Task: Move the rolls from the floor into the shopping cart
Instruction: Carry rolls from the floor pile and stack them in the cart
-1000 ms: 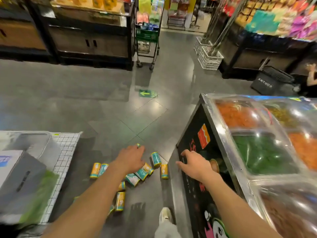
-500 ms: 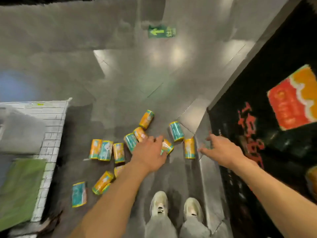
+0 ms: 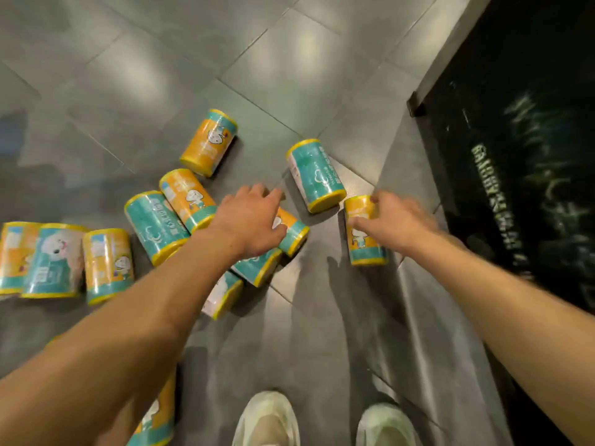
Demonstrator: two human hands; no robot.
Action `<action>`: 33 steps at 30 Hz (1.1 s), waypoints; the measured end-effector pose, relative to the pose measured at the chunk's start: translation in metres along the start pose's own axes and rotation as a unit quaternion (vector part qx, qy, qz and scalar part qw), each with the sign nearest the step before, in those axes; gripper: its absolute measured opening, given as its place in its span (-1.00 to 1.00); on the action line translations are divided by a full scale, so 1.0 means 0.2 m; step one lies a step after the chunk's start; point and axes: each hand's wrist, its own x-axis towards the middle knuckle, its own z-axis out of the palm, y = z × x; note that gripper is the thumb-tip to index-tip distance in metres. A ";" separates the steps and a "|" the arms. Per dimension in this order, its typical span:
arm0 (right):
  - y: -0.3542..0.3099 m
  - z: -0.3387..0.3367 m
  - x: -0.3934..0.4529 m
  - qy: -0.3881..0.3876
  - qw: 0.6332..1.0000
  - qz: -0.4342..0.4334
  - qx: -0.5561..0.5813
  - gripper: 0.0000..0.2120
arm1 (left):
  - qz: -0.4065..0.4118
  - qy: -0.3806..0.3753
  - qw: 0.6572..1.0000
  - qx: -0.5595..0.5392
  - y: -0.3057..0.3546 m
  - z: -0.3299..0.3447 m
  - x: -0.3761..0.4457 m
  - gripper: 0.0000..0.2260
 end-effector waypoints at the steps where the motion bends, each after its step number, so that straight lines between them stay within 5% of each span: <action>1: 0.02 0.03 0.05 0.013 1.000 0.003 -0.009 -0.35 | 0.004 0.005 1.000 0.007 0.00 0.03 0.04 -0.49; 12: 0.04 0.32 0.25 -0.014 0.986 0.104 0.131 -0.04 | 0.045 0.010 0.998 0.029 -0.10 0.18 0.26 -0.27; 15: 0.05 0.33 0.25 -0.012 0.981 0.117 0.153 -0.19 | 0.036 0.003 0.999 0.022 -0.12 0.19 0.26 -0.13; 17: 0.06 0.34 0.24 -0.008 0.978 0.122 0.167 -0.26 | 0.040 -0.004 0.999 0.026 -0.10 0.20 0.26 -0.21; 21: 0.09 0.36 0.23 0.012 0.967 0.129 0.218 -0.24 | 0.092 -0.025 0.994 0.056 -0.07 0.20 0.27 -0.37; 28: 0.09 0.32 0.19 0.014 0.967 0.099 0.234 -0.24 | 0.112 -0.175 0.966 0.153 0.00 0.15 0.32 -0.17; 33: 0.10 0.32 0.11 -0.002 0.968 0.085 0.234 -0.24 | 0.090 -0.155 0.971 0.160 0.07 0.17 0.32 -0.11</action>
